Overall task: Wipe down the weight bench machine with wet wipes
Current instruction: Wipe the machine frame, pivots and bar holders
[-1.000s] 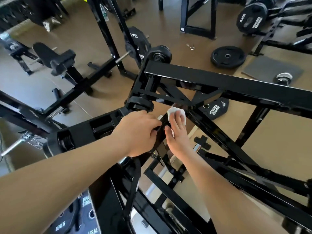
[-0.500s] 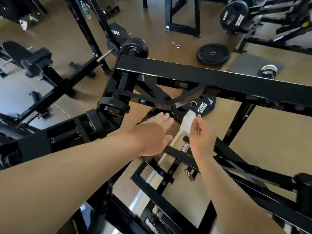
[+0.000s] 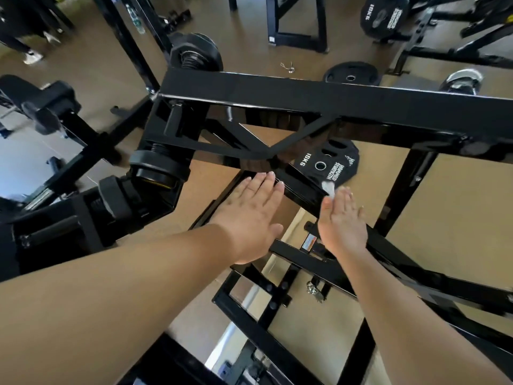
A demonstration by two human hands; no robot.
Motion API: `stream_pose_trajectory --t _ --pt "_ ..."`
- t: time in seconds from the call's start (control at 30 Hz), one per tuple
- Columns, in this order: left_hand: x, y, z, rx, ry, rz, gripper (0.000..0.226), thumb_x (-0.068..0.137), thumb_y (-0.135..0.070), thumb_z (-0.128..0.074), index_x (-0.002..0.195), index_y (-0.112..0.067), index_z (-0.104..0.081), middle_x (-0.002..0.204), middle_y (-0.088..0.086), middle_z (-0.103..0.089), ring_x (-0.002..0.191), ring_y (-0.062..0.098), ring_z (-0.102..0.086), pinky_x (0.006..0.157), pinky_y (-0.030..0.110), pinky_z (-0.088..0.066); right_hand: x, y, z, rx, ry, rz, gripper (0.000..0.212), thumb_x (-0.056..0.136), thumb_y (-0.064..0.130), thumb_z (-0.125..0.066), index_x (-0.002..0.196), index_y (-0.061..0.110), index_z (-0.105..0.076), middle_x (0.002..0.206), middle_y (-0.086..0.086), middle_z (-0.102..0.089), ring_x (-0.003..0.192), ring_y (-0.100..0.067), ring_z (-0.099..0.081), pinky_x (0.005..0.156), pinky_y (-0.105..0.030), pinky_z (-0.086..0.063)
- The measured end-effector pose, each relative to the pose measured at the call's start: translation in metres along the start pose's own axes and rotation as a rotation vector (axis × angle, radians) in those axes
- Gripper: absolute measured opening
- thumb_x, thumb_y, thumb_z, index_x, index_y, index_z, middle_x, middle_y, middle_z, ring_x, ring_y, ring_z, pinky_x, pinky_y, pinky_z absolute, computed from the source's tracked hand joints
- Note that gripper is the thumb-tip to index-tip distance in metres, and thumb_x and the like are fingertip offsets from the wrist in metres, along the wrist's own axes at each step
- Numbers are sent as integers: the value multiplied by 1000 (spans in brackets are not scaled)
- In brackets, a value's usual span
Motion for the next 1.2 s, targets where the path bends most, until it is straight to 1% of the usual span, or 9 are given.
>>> stream_pose_trajectory --t 0.1,0.23,0.33,0.57,0.77,0.93,1.03,1.13,1.2 --pt "6 -2 3 1 -25 -14 75 109 -50 -20 159 -15 25 166 6 32 153 21 31 126 41 15 0 -8 -3 76 37 -24 73 104 60 6 164 18 12 173 -2 14 158 -18 18 129 -49 8" --pt "39 -7 12 54 -147 -63 74 109 -49 -21 161 -15 19 168 6 27 155 20 26 129 45 2 -21 41 -15 111 -49 330 68 105 58 6 157 22 32 162 5 42 151 -14 36 125 -43 18" --pt "68 -15 12 137 -166 -63 72 108 -49 -17 162 -13 16 170 9 22 155 23 26 129 44 4 -24 21 -20 121 -96 329 69 104 59 7 157 23 30 164 5 39 152 -12 32 127 -43 15" --pt "88 -27 -10 460 -268 12 87 98 -64 5 157 -3 24 165 27 24 151 45 29 122 58 14 -12 -59 -38 175 -87 16 81 99 65 6 161 15 21 172 -4 19 155 -12 26 128 -49 11" --pt "87 -30 -9 466 -269 5 103 91 -79 3 155 -1 27 162 31 28 149 47 30 122 60 12 -27 -22 -39 142 -130 291 68 106 55 2 161 22 23 169 5 30 155 -13 26 125 -44 18" --pt "86 -30 -8 390 -230 19 99 93 -76 4 155 -3 28 160 28 35 147 45 37 122 58 15 -27 -110 -51 96 26 -108 72 100 65 11 157 24 28 169 3 28 154 -11 28 126 -49 16" --pt "86 -59 -17 267 -209 -194 81 102 -61 -1 155 -8 29 157 18 45 145 31 44 123 49 21 -29 -158 -55 136 85 -287 82 98 66 8 162 16 17 172 -4 18 157 -15 19 127 -48 12" --pt "84 -97 -34 144 -149 -378 73 107 -53 -12 158 -18 26 160 6 43 146 20 42 125 42 20 -23 -174 -53 209 85 -535 79 104 59 1 163 6 9 172 -14 11 159 -24 12 128 -48 7" --pt "86 -111 -41 67 -137 -382 73 108 -50 -18 159 -19 23 161 4 42 147 18 41 126 41 17 -21 -165 -52 213 61 -498 78 106 57 -2 162 6 13 172 -14 15 159 -24 15 128 -46 10"
Point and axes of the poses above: each hand's wrist, its own x-axis towards the middle knuckle, its own z-axis out of the back of the hand, y = z × x, the point moved 6 cm from there along x, towards the middle knuckle
